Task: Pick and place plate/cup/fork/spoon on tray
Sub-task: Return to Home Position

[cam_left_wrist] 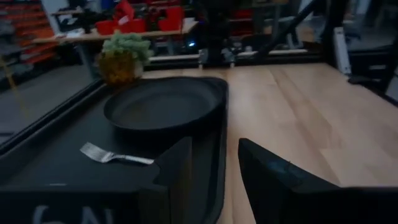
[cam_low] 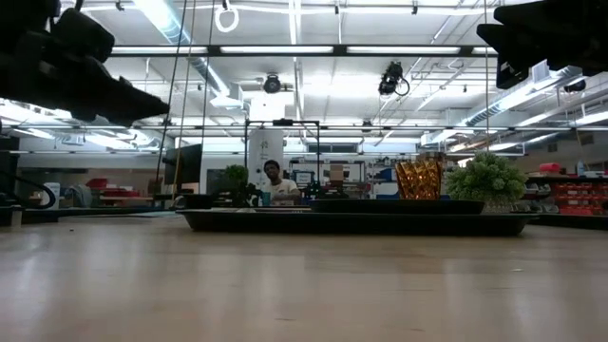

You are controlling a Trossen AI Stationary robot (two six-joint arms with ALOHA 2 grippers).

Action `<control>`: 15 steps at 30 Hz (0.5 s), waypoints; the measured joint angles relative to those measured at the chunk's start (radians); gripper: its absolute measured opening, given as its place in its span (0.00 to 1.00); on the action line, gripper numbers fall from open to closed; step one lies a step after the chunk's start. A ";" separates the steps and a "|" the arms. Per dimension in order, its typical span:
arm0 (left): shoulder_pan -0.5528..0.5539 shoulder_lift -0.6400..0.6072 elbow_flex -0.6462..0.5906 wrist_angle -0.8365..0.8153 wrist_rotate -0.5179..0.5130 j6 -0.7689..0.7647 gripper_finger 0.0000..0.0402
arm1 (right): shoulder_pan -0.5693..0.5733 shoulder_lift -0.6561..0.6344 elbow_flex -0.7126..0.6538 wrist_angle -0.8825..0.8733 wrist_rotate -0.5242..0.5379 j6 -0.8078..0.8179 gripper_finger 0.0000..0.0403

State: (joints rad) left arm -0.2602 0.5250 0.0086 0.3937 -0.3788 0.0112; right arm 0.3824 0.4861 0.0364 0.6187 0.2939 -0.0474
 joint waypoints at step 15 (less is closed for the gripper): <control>0.069 -0.288 0.000 -0.323 0.101 -0.030 0.35 | 0.000 0.000 0.000 0.001 0.000 0.000 0.33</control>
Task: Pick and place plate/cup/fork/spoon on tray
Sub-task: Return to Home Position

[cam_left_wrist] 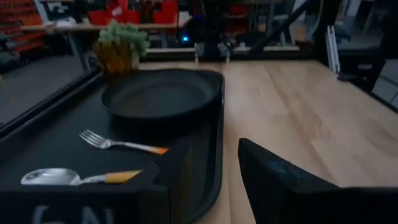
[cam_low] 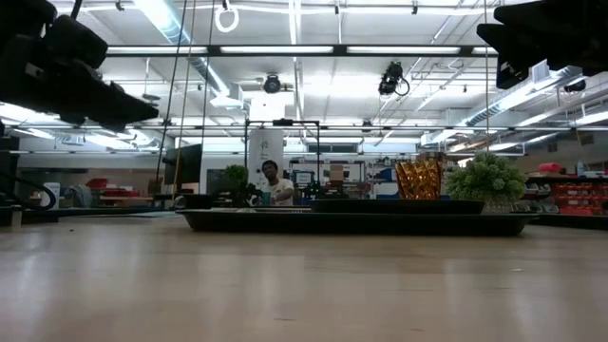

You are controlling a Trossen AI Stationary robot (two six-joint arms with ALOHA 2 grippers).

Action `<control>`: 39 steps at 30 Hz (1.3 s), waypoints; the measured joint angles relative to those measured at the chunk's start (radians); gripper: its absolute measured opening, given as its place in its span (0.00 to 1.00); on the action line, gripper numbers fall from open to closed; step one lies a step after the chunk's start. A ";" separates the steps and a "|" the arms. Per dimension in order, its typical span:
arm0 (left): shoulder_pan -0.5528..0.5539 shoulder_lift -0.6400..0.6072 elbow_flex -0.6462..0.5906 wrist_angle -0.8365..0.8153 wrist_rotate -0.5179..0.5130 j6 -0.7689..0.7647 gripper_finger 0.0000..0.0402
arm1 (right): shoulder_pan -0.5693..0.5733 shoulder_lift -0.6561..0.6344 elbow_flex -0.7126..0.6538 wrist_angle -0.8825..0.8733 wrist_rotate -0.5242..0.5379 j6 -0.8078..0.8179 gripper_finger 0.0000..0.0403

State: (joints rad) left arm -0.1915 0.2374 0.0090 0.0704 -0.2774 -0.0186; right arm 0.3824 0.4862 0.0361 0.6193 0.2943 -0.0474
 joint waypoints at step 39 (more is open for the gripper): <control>0.028 -0.068 -0.002 0.055 -0.007 0.030 0.35 | 0.000 0.000 0.000 0.000 0.000 0.000 0.33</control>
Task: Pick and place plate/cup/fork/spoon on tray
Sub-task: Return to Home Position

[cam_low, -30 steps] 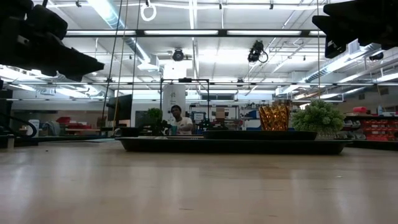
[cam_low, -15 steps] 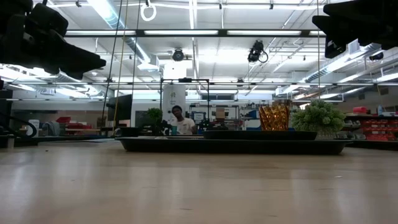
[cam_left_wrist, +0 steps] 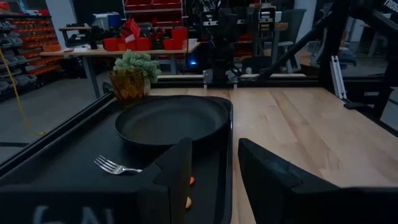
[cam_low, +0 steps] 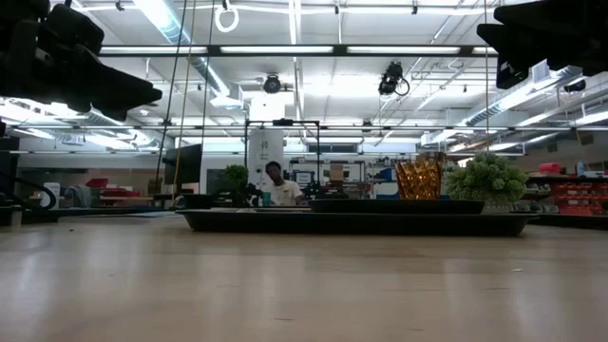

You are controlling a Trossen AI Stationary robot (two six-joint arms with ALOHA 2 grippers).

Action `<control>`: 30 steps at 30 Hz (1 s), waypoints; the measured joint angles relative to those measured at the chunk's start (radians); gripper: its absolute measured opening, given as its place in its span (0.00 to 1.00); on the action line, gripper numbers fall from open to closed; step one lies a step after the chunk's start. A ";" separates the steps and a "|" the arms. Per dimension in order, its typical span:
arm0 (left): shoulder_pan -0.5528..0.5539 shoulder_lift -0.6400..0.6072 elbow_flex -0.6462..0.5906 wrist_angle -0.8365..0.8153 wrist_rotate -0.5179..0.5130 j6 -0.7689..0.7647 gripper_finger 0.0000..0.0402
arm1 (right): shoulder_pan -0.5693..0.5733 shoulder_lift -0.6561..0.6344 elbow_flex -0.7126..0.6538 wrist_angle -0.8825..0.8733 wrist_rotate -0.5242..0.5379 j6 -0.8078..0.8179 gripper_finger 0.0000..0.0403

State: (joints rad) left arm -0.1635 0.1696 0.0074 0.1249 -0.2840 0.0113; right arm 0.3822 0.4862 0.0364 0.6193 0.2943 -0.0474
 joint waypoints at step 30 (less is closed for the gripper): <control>0.000 0.000 0.000 0.002 0.000 -0.001 0.35 | -0.060 -0.042 -0.030 -0.034 0.133 0.183 0.33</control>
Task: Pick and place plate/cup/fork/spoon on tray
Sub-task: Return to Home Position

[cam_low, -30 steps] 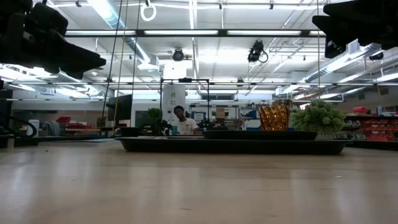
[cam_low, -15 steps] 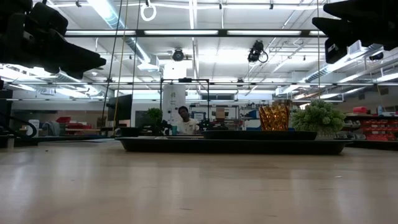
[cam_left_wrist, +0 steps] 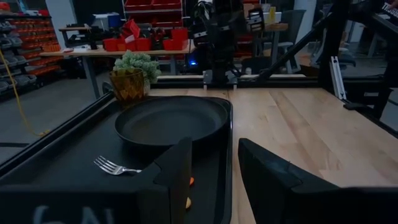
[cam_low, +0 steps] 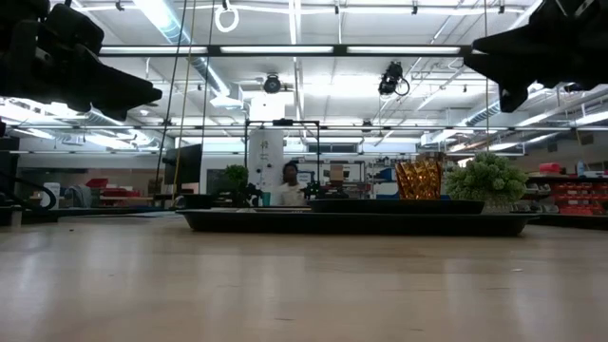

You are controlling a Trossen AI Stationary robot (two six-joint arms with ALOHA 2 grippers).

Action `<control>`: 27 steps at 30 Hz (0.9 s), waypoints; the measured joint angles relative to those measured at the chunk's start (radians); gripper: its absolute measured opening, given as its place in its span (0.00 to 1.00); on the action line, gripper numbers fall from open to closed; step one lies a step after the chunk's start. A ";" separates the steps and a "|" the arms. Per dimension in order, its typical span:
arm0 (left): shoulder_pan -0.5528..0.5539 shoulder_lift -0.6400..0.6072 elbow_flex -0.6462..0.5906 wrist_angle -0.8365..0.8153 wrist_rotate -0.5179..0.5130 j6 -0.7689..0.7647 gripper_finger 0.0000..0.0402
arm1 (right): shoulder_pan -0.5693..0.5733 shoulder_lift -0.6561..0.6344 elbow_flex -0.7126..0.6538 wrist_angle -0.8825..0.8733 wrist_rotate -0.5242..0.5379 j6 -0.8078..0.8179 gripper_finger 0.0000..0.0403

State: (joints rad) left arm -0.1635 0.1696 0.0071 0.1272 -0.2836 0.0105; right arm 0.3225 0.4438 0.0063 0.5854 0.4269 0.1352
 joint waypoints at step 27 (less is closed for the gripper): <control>0.000 0.000 0.000 -0.001 0.000 0.000 0.35 | -0.254 -0.184 0.000 -0.244 0.182 0.134 0.33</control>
State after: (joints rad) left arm -0.1635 0.1699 0.0071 0.1261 -0.2832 0.0105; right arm 0.0684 0.2601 0.0063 0.3416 0.6090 0.2692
